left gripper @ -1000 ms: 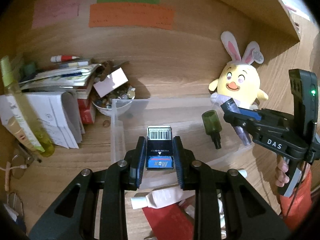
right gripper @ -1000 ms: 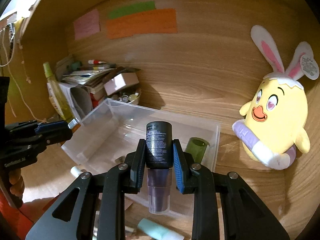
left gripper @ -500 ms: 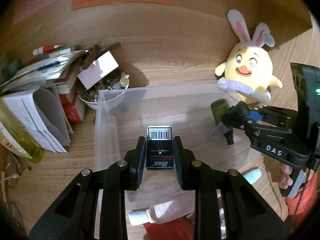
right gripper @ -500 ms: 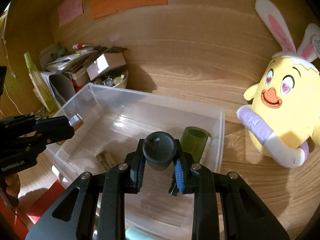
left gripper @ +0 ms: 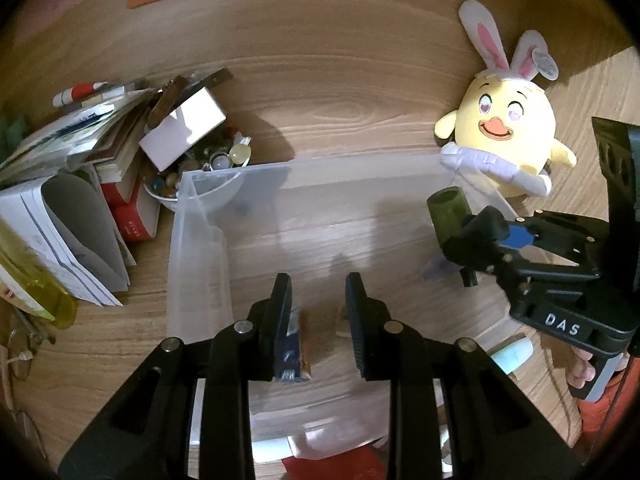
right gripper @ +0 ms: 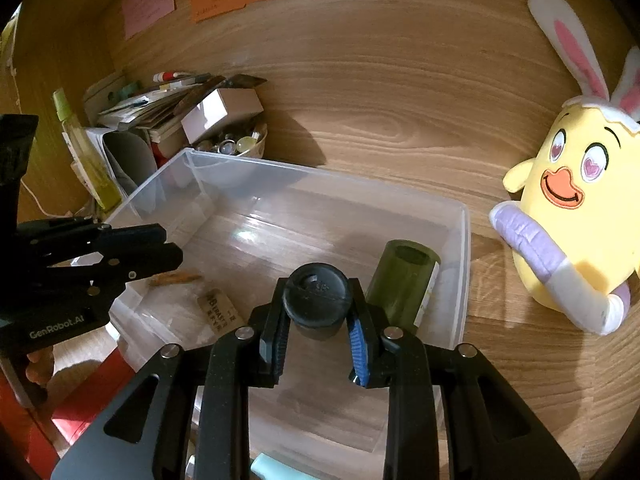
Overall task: Organize objects
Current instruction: 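Lower the purple tube and blue Max box into the bin and release both, then move both tools back toward the remaining items beside the bin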
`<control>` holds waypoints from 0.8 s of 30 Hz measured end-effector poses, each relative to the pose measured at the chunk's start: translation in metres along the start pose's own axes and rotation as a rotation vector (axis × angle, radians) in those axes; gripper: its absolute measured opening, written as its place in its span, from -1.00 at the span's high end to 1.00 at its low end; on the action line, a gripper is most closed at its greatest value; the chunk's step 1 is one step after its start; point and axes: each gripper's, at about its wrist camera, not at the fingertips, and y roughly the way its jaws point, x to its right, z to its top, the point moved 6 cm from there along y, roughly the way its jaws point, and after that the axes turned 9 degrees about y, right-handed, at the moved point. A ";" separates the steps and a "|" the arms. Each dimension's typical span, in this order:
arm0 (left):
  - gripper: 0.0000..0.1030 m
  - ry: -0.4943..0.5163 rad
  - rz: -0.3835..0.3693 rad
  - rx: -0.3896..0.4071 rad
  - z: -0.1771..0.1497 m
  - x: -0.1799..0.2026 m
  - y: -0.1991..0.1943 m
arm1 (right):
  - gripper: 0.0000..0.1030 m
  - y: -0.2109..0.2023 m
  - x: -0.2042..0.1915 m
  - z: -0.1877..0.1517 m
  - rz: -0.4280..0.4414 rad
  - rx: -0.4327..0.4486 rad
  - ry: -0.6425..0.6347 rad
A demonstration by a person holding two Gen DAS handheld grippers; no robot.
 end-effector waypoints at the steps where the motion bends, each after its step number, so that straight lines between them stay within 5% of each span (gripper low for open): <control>1: 0.47 0.001 -0.002 0.001 0.000 0.001 -0.001 | 0.29 -0.001 -0.001 0.000 -0.005 0.005 -0.004; 3: 0.46 0.003 -0.001 0.002 0.001 0.003 -0.003 | -0.05 -0.004 -0.002 0.000 -0.018 0.021 -0.011; 5: 0.41 0.002 -0.003 0.002 0.001 0.004 -0.006 | -0.15 -0.008 -0.005 0.001 -0.027 0.038 -0.026; 9: -0.08 0.000 0.019 0.023 0.000 0.004 -0.017 | -0.32 -0.015 -0.010 0.002 -0.035 0.058 -0.040; 12: -0.20 0.013 0.042 0.045 0.000 0.004 -0.028 | -0.51 -0.022 -0.012 0.003 -0.054 0.079 -0.054; 24: -0.69 0.021 0.081 0.107 -0.012 0.007 -0.073 | -0.59 -0.062 -0.020 -0.002 -0.060 0.146 -0.070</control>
